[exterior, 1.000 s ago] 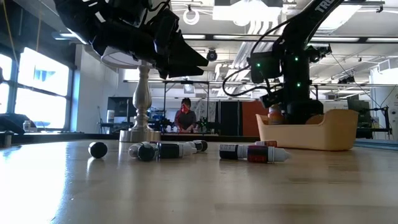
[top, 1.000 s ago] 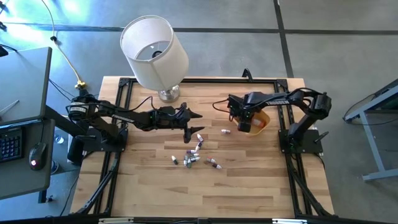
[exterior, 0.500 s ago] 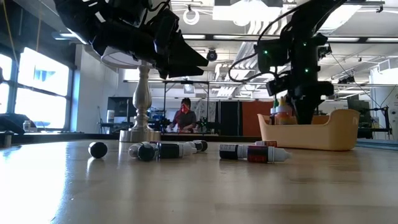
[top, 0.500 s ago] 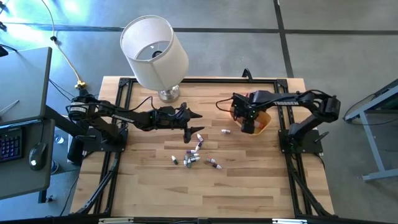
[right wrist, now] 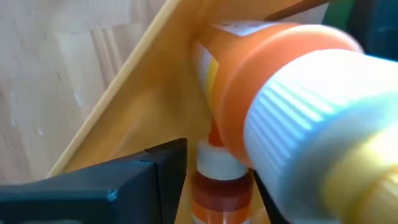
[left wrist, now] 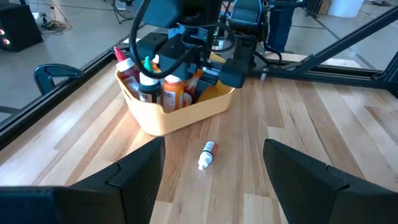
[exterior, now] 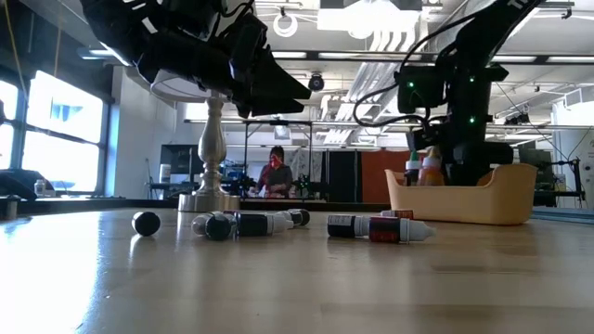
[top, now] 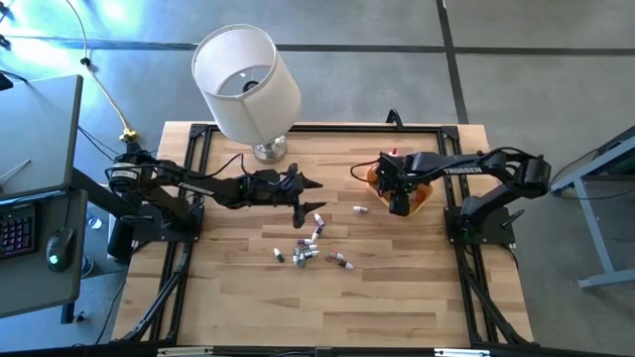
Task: Pick & Place food coloring
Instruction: Put the large orange food coloring bottle into the yellow bin
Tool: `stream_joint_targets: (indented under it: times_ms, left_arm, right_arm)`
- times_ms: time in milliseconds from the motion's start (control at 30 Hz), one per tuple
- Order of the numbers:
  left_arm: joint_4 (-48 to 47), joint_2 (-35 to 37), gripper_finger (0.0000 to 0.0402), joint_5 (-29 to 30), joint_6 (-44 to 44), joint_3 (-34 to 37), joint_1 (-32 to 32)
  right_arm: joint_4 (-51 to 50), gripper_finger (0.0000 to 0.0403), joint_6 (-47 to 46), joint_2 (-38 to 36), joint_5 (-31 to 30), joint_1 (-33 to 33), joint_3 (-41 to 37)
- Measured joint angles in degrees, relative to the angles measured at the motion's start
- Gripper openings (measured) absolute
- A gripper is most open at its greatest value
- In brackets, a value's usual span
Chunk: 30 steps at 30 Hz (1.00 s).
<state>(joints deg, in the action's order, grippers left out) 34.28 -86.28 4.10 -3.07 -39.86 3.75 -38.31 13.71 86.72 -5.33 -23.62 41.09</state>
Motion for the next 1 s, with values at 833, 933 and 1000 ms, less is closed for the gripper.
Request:
stream_joint_targets:
  times_ms: [833, 933, 1000]
  left_arm:
    - [0.19, 0.00, 0.0269, 1.61, -0.22, 0.00, 0.00]
    - [0.17, 0.00, 0.0269, 1.61, -0.22, 0.00, 0.00]
    - [0.13, 0.00, 0.0269, 1.61, -0.22, 0.00, 0.00]
  right_arm:
    - [-8.85, 0.0176, 0.24, -4.78, 1.19, -0.25, 9.25]
    - [-13.31, 0.0191, -0.98, -6.96, 1.19, 0.13, 11.59]
    - [-16.74, 0.0192, -1.09, -8.69, 1.09, 0.47, 12.66]
